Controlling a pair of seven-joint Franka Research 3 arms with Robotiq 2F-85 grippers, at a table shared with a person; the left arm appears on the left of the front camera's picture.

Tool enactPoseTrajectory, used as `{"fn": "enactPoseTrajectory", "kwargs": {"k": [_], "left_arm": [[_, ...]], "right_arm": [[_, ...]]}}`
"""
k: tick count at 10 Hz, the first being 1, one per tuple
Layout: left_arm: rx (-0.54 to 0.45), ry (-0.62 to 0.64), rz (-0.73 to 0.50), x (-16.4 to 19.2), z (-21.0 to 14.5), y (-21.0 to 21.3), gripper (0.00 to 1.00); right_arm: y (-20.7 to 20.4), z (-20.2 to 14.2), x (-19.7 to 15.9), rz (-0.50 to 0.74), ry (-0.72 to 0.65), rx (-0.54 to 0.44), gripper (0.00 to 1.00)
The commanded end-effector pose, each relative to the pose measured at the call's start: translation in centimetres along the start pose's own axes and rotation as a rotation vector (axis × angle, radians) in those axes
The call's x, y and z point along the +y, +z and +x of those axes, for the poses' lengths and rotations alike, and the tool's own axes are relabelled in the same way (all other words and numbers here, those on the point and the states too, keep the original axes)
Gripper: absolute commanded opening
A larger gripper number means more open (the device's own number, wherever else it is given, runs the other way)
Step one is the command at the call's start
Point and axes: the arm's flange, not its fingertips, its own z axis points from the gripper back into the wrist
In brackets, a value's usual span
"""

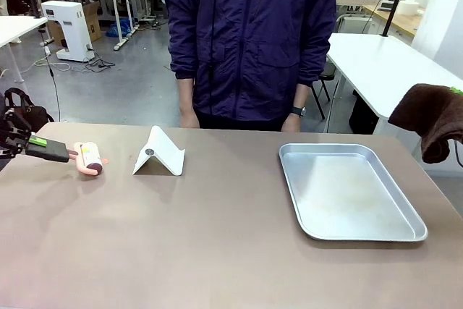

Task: Clean the surface of the table.
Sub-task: Clean the area not pointed to by the person.

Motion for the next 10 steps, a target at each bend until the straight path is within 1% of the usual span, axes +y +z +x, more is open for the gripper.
{"fn": "enactPoseTrajectory", "kwargs": {"k": [1,3,5,6,7,9,10], "left_arm": [[0.065,-0.009,0.190,1.9,-1.4,-4.0,0.22],[0.091,-0.031,0.197,0.2,-1.2,-5.4,0.22],[0.106,-0.034,0.165,-0.8,-0.9,-6.1,0.22],[0.123,-0.048,0.100,-1.3,-1.0,-5.9,0.22],[0.149,-0.064,0.001,-1.8,-1.2,-5.0,0.22],[0.155,-0.149,-0.209,-2.5,-2.3,-1.6,0.22],[0.142,-0.218,-0.346,-2.6,-3.4,1.0,0.22]], "right_arm": [[-0.1,0.3,0.5,0.010,0.013,-0.003,0.00],[-0.1,0.3,0.5,0.010,0.013,-0.003,0.00],[-0.1,0.3,0.5,0.010,0.013,-0.003,0.00],[-0.1,0.3,0.5,0.010,0.013,-0.003,0.00],[-0.1,0.3,0.5,0.010,0.013,-0.003,0.00],[-0.1,0.3,0.5,0.010,0.013,-0.003,0.00],[-0.1,0.3,0.5,0.010,0.013,-0.003,0.00]]}}
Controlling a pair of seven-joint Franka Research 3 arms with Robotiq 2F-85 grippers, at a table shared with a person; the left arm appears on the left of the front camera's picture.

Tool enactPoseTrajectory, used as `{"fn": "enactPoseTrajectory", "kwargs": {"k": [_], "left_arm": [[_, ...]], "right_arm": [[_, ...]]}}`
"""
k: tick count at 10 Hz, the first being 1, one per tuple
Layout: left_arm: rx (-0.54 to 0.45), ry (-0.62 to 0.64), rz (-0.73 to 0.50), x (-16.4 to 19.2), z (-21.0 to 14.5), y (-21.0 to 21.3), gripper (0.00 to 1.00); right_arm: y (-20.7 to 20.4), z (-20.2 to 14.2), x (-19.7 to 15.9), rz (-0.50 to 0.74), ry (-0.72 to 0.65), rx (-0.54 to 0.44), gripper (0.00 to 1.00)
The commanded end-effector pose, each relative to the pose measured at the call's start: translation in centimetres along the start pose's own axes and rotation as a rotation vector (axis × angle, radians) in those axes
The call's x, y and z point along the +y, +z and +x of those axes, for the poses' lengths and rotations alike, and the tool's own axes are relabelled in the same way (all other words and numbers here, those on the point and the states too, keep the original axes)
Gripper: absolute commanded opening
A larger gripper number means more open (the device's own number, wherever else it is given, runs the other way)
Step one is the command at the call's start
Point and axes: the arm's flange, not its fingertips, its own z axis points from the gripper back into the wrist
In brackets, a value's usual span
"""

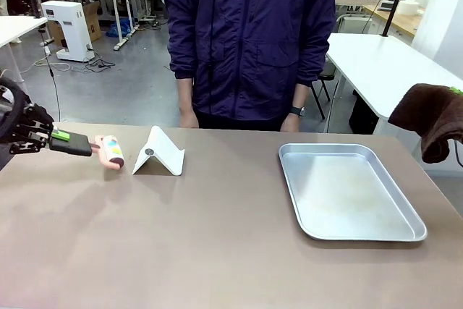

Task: Clean the surface of the table.
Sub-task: Clean the area not pointed to by the person.

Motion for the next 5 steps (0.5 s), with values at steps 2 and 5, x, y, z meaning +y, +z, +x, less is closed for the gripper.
{"fn": "enactPoseTrajectory", "kwargs": {"k": [2,5], "left_arm": [[0.035,-0.207,-0.339,-0.6,-4.9,6.6,0.22],[0.113,-0.282,-0.439,1.3,-10.4,10.7,0.22]], "right_arm": [[-0.1,0.2,0.4,0.010,0.012,-0.004,0.00],[-0.1,0.2,0.4,0.010,0.012,-0.004,0.00]]}}
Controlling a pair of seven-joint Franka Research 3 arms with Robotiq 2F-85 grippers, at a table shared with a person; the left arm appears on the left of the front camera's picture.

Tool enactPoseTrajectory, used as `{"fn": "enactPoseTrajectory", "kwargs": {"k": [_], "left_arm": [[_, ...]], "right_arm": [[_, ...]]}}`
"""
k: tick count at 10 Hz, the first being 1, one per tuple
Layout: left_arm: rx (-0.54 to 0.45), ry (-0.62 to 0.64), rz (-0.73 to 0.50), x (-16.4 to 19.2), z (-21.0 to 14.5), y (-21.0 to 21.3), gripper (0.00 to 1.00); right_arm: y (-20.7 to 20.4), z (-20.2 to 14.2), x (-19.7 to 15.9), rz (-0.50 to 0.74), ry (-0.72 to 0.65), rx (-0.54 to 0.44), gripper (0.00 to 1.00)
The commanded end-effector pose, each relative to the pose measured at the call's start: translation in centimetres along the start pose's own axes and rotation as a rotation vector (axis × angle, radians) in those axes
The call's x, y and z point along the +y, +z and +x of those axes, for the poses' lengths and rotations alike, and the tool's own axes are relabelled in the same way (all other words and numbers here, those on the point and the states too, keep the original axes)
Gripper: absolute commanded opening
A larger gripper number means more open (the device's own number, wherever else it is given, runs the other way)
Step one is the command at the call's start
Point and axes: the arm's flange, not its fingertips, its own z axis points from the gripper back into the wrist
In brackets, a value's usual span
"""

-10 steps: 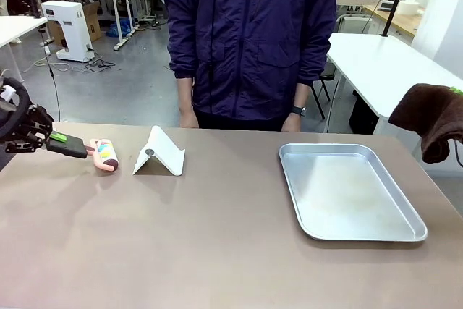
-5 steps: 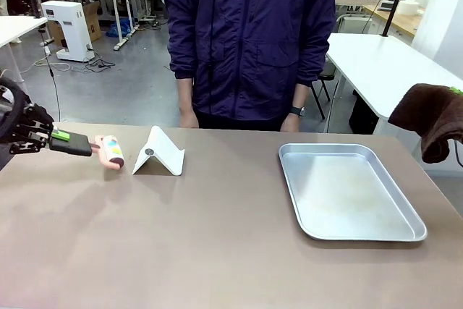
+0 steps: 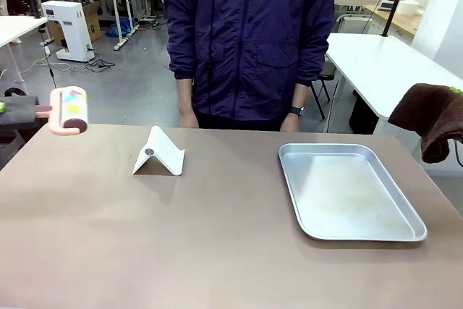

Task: Clean the surface of the table.
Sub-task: Clean the area not pointed to by the person.

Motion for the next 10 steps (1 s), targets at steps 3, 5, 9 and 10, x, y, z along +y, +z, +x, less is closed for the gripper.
{"fn": "enactPoseTrajectory", "kwargs": {"k": [3,5,9,10], "left_arm": [[0.120,0.001,-0.017,1.9,-6.8,3.8,0.22],[0.152,0.012,-0.031,2.9,-8.0,5.3,0.22],[0.137,0.035,0.000,2.6,-8.0,4.7,0.22],[0.137,0.035,0.000,2.6,-8.0,4.7,0.22]], "right_arm": [[-0.1,0.2,0.4,0.011,0.012,-0.004,0.00],[-0.1,0.2,0.4,0.011,0.012,-0.004,0.00],[-0.1,0.2,0.4,0.011,0.012,-0.004,0.00],[-0.1,0.2,0.4,0.011,0.012,-0.004,0.00]]}}
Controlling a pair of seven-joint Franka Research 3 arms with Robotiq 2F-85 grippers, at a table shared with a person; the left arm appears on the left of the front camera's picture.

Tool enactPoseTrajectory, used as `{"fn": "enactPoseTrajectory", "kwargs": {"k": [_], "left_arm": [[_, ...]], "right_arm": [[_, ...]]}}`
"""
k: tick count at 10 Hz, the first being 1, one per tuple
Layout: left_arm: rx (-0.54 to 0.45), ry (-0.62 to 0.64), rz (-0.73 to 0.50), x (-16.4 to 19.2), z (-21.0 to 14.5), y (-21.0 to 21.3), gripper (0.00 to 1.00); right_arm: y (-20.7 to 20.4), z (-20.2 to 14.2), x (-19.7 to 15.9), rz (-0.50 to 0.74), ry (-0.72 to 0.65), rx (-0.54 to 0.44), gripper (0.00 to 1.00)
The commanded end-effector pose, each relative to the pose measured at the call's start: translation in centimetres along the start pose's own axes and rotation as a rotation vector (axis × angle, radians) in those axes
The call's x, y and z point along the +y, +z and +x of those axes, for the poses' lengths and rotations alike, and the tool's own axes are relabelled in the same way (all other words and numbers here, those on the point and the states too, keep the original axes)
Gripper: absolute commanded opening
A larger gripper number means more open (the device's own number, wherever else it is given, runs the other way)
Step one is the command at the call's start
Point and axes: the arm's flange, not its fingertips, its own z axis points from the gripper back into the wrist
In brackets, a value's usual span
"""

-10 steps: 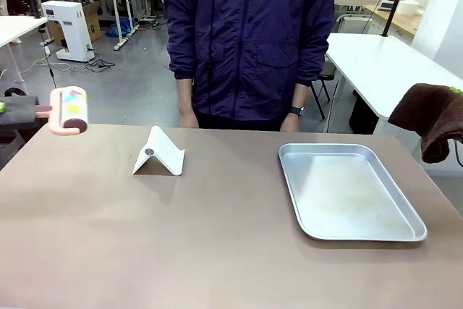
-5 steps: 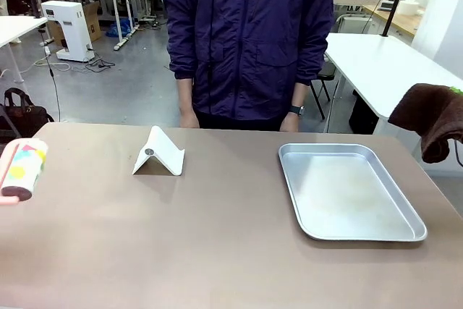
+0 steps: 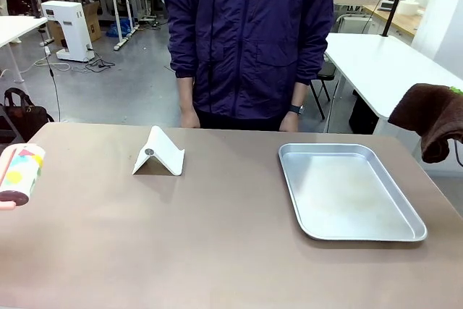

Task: Clean the surface of the table.
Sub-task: Clean the area not pointed to by the person, then return the Lint Roller and towel to their original positions.

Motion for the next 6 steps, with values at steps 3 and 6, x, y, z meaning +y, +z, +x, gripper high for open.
{"fn": "enactPoseTrajectory", "kwargs": {"k": [3,6], "left_arm": [[-0.001,-0.002,0.004,-0.52,-0.02,-0.26,0.22],[-0.001,-0.002,0.004,-0.52,-0.02,-0.26,0.22]], "right_arm": [[-0.11,0.18,0.39,0.012,0.011,-0.005,0.00],[-0.11,0.18,0.39,0.012,0.011,-0.005,0.00]]}}
